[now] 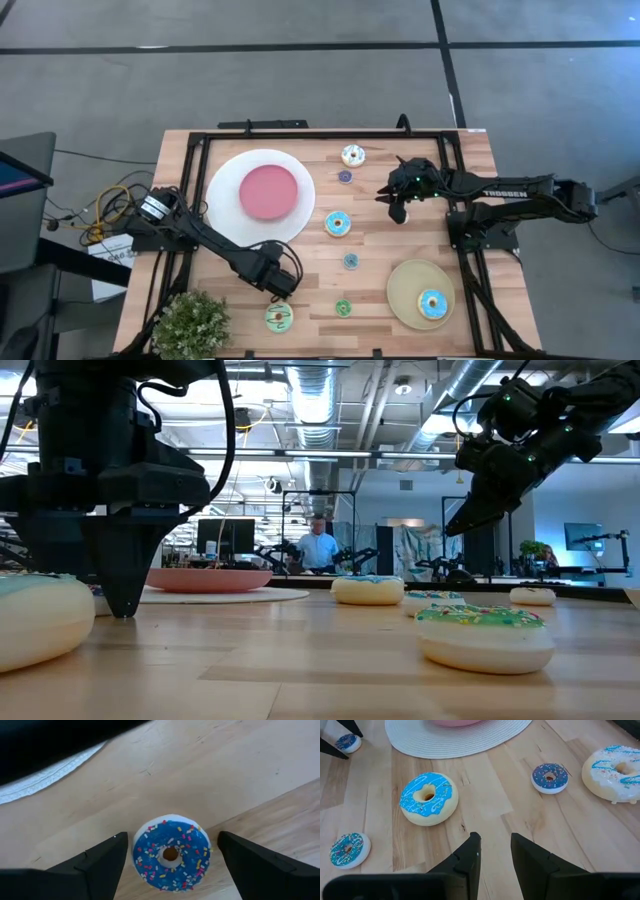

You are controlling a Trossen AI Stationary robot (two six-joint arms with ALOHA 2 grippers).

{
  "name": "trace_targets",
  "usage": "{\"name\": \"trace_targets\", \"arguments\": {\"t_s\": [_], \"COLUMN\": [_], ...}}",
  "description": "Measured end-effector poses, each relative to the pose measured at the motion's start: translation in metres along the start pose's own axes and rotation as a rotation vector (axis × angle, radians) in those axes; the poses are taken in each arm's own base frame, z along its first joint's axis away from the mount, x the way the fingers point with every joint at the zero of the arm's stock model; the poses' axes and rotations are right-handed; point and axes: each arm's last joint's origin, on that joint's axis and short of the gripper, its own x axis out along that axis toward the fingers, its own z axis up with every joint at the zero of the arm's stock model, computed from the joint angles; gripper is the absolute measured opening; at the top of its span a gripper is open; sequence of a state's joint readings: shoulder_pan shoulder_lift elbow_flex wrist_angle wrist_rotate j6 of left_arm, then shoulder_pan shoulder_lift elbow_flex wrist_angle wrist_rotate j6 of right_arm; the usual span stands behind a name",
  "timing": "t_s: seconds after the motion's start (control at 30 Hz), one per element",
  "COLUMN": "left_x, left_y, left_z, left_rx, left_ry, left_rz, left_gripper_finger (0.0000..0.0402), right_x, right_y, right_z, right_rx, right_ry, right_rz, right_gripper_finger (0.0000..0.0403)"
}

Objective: Pick & Place donuts
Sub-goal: Put the small blue donut onto the pink plate

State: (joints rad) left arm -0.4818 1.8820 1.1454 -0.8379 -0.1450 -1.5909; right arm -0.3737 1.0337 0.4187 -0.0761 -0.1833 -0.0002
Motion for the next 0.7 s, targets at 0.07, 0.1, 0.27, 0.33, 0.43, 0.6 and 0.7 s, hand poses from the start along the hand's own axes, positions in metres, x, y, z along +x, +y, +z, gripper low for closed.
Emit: {"name": "trace_targets", "arguments": {"t_s": [0.07, 0.1, 0.27, 0.33, 0.43, 0.6, 0.7], "left_x": [0.0001, 0.0001, 0.0001, 0.0001, 0.0001, 0.0001, 0.0001], "left_y": [-0.0001, -0.0001, -0.0001, -0.0001, -0.0001, 0.0, 0.0], "left_z": [-0.0001, 0.0, -0.0001, -0.0001, 0.0, -0.0001, 0.0], "left_rx": [0.001, 0.005, 0.015, 0.015, 0.015, 0.016, 0.016], "left_ry": [0.002, 0.002, 0.002, 0.002, 0.002, 0.003, 0.003], "left_rz": [0.0, -0.001, -0.001, -0.001, 0.0, 0.0, 0.0], "left_gripper_finger": [0.0304, 0.0302, 0.0298, 0.0298, 0.0297, 0.0297, 0.0297], "right_x": [0.0, 0.0, 0.0, 0.0, 0.0, 0.0, 0.0], "right_y": [0.0, 0.0, 0.0, 0.0, 0.0, 0.0, 0.0], "right_z": [0.0, 0.0, 0.0, 0.0, 0.0, 0.0, 0.0], "right_rx": [0.0, 0.0, 0.0, 0.0, 0.0, 0.0, 0.0], "right_ry": [0.0, 0.0, 0.0, 0.0, 0.0, 0.0, 0.0], "right_rz": [0.0, 0.0, 0.0, 0.0, 0.0, 0.0, 0.0], "right_gripper_finger": [0.0098, 0.0098, 0.0098, 0.0098, 0.0098, 0.0098, 0.0098]}}
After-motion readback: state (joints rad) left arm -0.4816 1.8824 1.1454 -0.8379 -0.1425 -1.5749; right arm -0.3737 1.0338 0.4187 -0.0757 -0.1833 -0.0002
